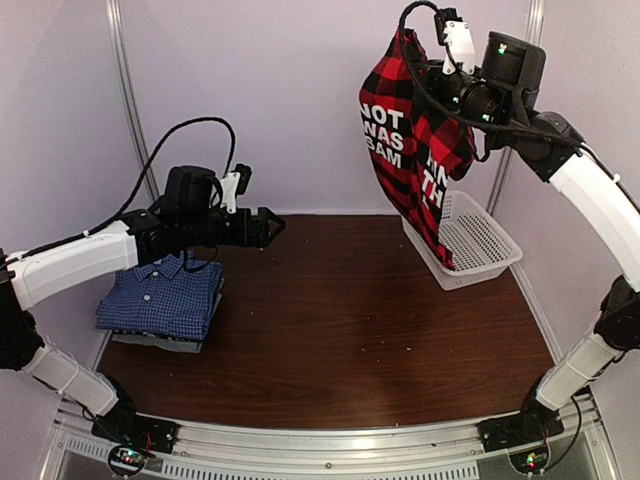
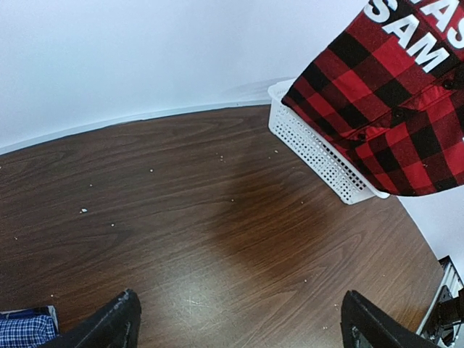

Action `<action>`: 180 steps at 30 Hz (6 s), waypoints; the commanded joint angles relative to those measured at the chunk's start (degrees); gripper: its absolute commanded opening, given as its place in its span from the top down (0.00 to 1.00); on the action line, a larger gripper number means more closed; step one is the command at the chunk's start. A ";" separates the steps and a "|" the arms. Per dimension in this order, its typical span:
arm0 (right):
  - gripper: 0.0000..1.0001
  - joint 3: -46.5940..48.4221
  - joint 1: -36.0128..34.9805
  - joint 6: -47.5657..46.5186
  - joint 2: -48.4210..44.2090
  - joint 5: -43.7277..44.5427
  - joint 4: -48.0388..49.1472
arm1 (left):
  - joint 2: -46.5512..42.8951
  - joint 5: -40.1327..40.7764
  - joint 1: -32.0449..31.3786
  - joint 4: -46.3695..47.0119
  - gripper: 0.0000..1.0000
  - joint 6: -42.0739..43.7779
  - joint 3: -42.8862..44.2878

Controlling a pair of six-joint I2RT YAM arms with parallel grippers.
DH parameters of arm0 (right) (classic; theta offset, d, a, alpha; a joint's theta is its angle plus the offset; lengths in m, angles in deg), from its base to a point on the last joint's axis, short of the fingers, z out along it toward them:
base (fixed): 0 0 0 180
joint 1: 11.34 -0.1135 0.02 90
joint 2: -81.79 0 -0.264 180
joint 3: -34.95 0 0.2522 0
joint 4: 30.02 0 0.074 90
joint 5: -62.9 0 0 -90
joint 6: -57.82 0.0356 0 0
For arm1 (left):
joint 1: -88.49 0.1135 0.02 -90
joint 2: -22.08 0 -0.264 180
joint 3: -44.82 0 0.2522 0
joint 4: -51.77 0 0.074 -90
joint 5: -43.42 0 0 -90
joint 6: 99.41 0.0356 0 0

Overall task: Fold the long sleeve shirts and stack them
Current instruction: Place the crumpled shirt at the center of the board, then rotate the crumpled shirt at the center of the board, then pick up the crumpled shirt from the center of the board.

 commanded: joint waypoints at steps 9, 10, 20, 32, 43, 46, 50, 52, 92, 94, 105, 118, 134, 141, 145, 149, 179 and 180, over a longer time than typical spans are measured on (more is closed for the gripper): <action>1.00 1.34 -5.15 -5.79 0.70 2.37 5.93 | -2.85 2.20 0.27 1.56 0.02 -0.18 0.56; 1.00 2.40 -5.18 -6.10 0.83 2.84 6.30 | -2.88 2.24 0.27 1.44 0.03 -0.08 0.74; 1.00 1.08 -5.24 -6.23 1.50 -0.34 8.25 | -3.40 2.63 0.27 1.87 0.02 -0.77 -0.47; 1.00 5.93 -4.88 -12.36 8.78 9.43 8.05 | -3.01 2.97 0.27 1.42 0.02 -0.50 -0.12; 1.00 -25.86 -15.20 7.38 7.52 -2.31 11.12 | -2.77 12.24 2.74 -5.20 0.02 -5.45 -0.60; 0.84 -33.89 -18.30 14.01 10.11 -8.51 13.22 | -2.91 10.54 4.74 -5.10 0.02 -7.29 -2.04; 0.41 -36.35 -19.83 16.77 9.70 -11.37 12.00 | -2.09 8.10 5.39 -4.56 0.02 -7.71 -2.73; 0.23 -37.12 -19.67 16.66 7.44 -12.36 12.12 | -1.52 6.47 5.46 -3.73 0.02 -7.66 -3.01; 0.18 -17.05 5.10 4.47 38.77 -12.96 -0.11 | 26.13 -6.90 -14.82 -6.25 0.33 -12.46 -1.80; 0.24 -18.16 6.01 4.82 38.74 -13.92 0.04 | 26.81 -5.89 -14.76 -6.58 0.37 -12.46 -1.77; 0.85 -24.65 9.32 7.85 35.83 -14.05 0.66 | 28.57 -0.90 -10.96 -9.04 0.73 -11.73 -1.76; 0.91 -51.42 10.05 22.23 19.33 -14.21 5.93 | 37.69 -0.34 1.08 -12.96 0.86 -5.20 13.99; 0.63 -63.17 5.74 32.99 1.46 -15.10 8.80 | 47.28 -7.87 7.45 -20.74 0.85 0.59 39.26; 0.34 -57.41 5.76 26.90 1.77 -13.66 6.20 | 32.59 -10.53 2.94 -15.65 0.54 -2.08 22.71; 0.21 -56.13 5.72 23.49 2.74 -15.39 7.74 | 25.75 -10.25 -1.21 -13.34 0.40 -4.99 14.62; 0.11 -54.13 5.57 19.98 5.00 -18.30 8.70 | 23.49 -8.56 -6.73 -13.65 0.29 -6.60 10.87; 0.71 -48.00 1.35 15.17 13.80 -16.27 4.63 | 32.03 3.10 -15.31 -16.66 0.89 -11.17 15.25; 0.78 -47.84 1.40 15.17 13.69 -16.27 4.52 | 31.84 3.24 -15.17 -16.71 0.93 -11.07 15.24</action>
